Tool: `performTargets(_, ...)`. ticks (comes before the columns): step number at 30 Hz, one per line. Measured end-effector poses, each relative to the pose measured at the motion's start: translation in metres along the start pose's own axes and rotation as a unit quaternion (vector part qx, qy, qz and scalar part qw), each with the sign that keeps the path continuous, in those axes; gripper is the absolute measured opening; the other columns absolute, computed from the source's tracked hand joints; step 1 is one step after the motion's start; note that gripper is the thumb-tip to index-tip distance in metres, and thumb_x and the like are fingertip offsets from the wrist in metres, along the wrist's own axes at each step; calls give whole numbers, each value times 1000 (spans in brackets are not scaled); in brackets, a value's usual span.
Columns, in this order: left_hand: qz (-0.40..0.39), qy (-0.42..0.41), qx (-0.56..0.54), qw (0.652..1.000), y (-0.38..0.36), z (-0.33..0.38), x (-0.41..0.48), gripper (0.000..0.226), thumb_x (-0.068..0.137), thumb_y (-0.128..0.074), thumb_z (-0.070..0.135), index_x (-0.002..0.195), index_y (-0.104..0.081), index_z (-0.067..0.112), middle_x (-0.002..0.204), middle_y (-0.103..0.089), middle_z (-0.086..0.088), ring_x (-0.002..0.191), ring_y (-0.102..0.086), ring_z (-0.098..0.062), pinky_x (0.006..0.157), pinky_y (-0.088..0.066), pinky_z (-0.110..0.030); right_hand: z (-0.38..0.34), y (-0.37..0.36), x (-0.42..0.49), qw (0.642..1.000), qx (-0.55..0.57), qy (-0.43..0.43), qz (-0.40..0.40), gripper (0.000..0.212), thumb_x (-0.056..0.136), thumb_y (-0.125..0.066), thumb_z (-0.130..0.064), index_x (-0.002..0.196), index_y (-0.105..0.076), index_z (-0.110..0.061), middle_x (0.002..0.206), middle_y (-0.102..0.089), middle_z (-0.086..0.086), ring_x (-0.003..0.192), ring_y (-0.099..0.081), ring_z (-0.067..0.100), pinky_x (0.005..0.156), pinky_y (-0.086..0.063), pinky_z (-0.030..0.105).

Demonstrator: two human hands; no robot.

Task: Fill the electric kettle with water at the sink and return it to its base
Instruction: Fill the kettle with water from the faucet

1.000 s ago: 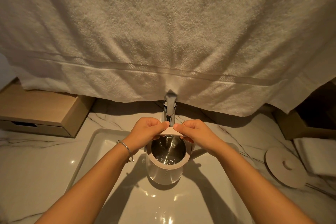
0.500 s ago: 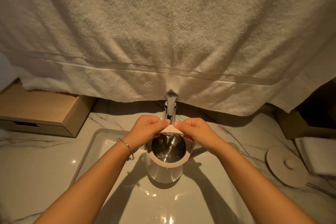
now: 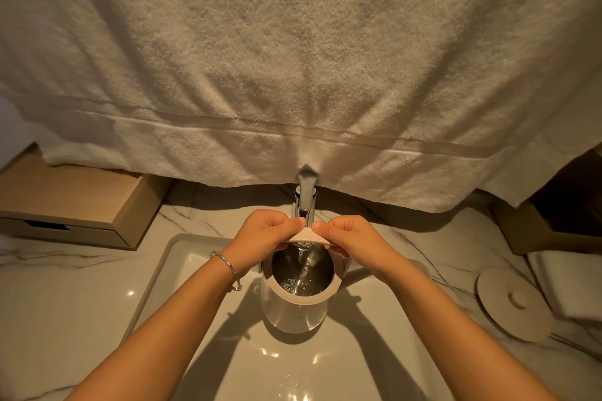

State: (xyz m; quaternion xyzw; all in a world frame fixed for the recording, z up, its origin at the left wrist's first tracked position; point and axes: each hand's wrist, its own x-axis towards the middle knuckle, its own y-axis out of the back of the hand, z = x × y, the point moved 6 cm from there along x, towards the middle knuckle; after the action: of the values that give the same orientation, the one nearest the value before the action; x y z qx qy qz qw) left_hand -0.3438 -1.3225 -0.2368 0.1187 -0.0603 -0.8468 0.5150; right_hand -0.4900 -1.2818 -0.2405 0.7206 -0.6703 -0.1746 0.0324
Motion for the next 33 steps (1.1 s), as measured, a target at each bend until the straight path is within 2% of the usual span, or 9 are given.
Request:
performTargets(9,-6,3,2,1000,0,0,0,41,86,-58,32,52,-48,11,49,-41,-1,46,-39,-9,52,-38,-16,-1,0,0,1000,-4,-5,0,44,85,-59,-39,48,-47,-20,47,-41,-6,44,-37,4,51,-34,17)
performTargets(14,-3,0,-2,1000,0,2,2,48,86,-59,29,42,-42,20,36,-37,12,37,-36,-1,45,-36,-9,1,1,1,1000,-9,-24,2,44,85,-58,-43,49,-48,-20,50,-42,-2,47,-39,7,57,-36,22)
performTargets(18,-3,1,-6,1000,0,3,2,51,86,-59,29,37,-42,24,37,-37,12,37,-36,-1,44,-35,-8,1,2,3,999,-7,-32,5,44,84,-59,-42,47,-47,-21,48,-42,-4,47,-39,6,59,-37,23)
performTargets(24,-3,-3,-11,1000,0,3,1,46,86,-59,28,44,-43,17,42,-36,5,39,-34,-4,45,-35,-10,3,2,3,999,-6,-39,7,45,83,-60,-44,44,-48,-25,48,-45,-7,50,-43,7,66,-40,28)
performTargets(31,2,-2,-1,1000,-1,2,0,47,86,-58,27,43,-44,18,41,-38,7,38,-36,-2,46,-37,-10,5,1,2,999,-18,-44,2,44,83,-58,-47,48,-48,-22,53,-46,-1,59,-44,14,71,-40,31)
performTargets(33,3,-3,-1,1000,-1,1,0,47,86,-58,27,42,-43,19,39,-37,8,37,-35,-2,45,-37,-9,5,1,2,999,-19,-46,0,44,84,-58,-46,47,-49,-23,51,-46,-2,57,-45,12,72,-41,31)
